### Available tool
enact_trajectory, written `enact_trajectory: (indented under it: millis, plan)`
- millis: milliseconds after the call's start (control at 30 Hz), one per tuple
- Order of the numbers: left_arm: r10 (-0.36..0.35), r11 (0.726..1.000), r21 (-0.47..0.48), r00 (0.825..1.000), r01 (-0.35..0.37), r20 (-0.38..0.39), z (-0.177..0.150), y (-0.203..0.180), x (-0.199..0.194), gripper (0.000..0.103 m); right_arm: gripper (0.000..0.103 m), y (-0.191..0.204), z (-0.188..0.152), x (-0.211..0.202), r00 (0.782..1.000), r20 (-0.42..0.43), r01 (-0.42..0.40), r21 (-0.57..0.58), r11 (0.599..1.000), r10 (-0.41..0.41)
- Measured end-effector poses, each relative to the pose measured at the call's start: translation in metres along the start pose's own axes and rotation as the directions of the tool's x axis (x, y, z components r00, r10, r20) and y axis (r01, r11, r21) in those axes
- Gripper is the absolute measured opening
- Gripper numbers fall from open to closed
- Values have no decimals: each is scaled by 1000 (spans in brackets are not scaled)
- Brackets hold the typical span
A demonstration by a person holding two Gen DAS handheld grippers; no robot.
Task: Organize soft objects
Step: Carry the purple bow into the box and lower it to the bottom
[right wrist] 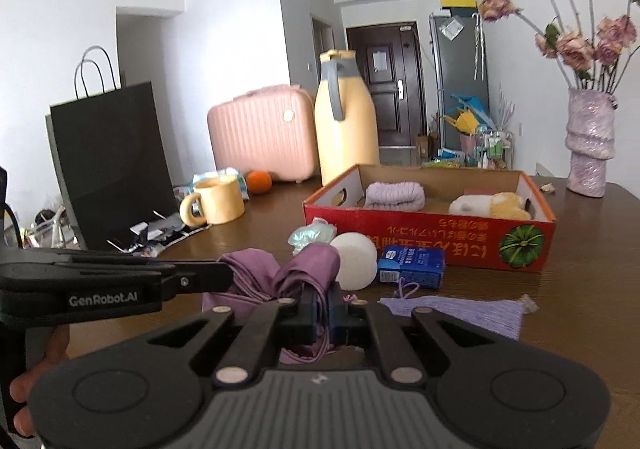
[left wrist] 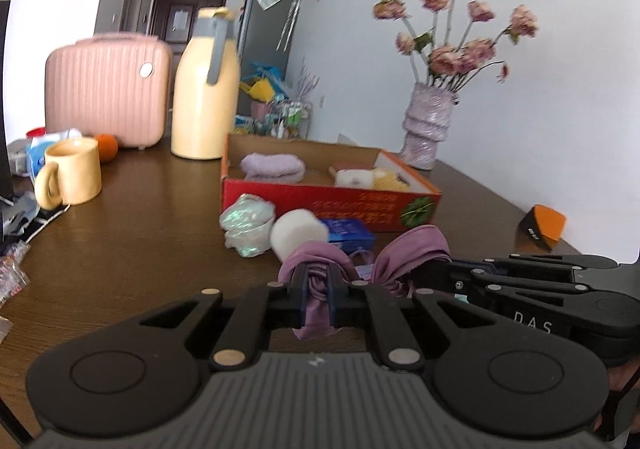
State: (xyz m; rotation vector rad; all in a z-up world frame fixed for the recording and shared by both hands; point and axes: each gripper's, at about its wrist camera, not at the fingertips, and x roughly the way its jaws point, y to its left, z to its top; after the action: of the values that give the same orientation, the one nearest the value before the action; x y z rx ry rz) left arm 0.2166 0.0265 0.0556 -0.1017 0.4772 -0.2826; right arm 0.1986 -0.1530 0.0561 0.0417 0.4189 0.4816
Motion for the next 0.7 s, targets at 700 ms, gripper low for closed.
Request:
enact_trajectory:
  millis: [700]
  plan:
    - [-159, 987, -31, 982, 156, -107, 168, -6, 216, 9, 5, -135, 164, 128, 988, -45, 143, -73, 987, -147]
